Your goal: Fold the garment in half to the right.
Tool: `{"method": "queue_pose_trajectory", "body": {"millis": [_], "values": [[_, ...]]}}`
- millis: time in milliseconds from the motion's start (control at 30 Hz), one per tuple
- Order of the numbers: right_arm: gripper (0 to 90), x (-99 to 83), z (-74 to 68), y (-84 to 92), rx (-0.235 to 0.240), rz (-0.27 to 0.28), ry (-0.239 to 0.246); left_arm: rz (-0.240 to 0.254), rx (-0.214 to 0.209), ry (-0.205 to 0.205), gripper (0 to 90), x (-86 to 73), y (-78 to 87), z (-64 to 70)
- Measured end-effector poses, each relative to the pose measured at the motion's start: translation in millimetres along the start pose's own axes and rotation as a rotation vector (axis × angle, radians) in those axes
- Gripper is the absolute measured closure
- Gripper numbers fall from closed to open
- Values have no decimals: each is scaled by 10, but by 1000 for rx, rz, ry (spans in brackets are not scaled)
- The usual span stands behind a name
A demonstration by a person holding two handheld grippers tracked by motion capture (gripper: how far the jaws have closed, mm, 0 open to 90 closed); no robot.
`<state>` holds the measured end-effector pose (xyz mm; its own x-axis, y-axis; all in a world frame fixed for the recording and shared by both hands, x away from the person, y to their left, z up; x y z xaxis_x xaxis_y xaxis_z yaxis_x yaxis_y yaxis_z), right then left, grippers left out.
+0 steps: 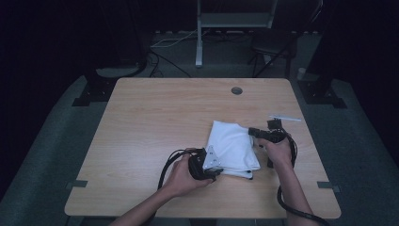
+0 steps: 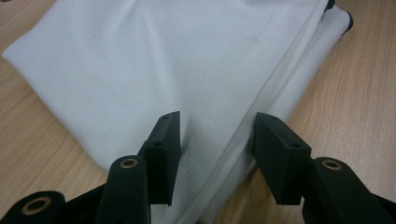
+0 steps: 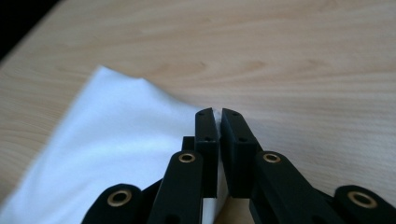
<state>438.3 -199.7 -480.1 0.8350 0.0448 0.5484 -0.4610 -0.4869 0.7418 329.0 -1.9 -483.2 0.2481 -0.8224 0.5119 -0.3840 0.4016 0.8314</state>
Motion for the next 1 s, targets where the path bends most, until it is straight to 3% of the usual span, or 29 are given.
{"method": "queue_pose_trajectory", "body": {"millis": [200,267,300,367,400,500,567,667,800,1000], "values": [[841,-27,8,-31,-78,-35,33,1,5,5,510,-10,9,13],[811,-8,-20,-9,-117,-51,74,-6,-11,3,463,0,22,16],[797,11,-40,13,-121,-42,80,2,-7,-7,449,18,37,10],[728,123,-156,115,-128,29,121,21,12,0,422,46,79,-42],[728,123,-156,115,-128,29,121,21,12,0,413,46,79,-42],[671,226,-400,103,-98,60,195,16,17,4,402,39,76,-100],[659,251,-472,63,-88,54,205,8,14,2,400,21,59,-124],[649,274,-525,-42,-110,35,216,-19,-2,-10,393,-3,40,-119],[649,213,-491,-195,-153,-15,213,-29,-21,6,392,-20,54,-127],[648,126,-421,-249,-156,-23,190,-30,-20,12,392,-32,31,-118]]}}
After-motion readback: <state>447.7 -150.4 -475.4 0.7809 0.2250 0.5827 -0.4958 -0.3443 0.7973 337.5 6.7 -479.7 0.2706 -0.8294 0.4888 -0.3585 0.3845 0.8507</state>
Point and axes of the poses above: each handheld gripper's, and its own axes: y roughly backward along the jaws, x roughly out of its top, z roughly to its right, the point moved 7 cm from there along -y, roughly forward along the jaws, and after that the axes turned 15 degrees about -z, right-handed, at the moved point
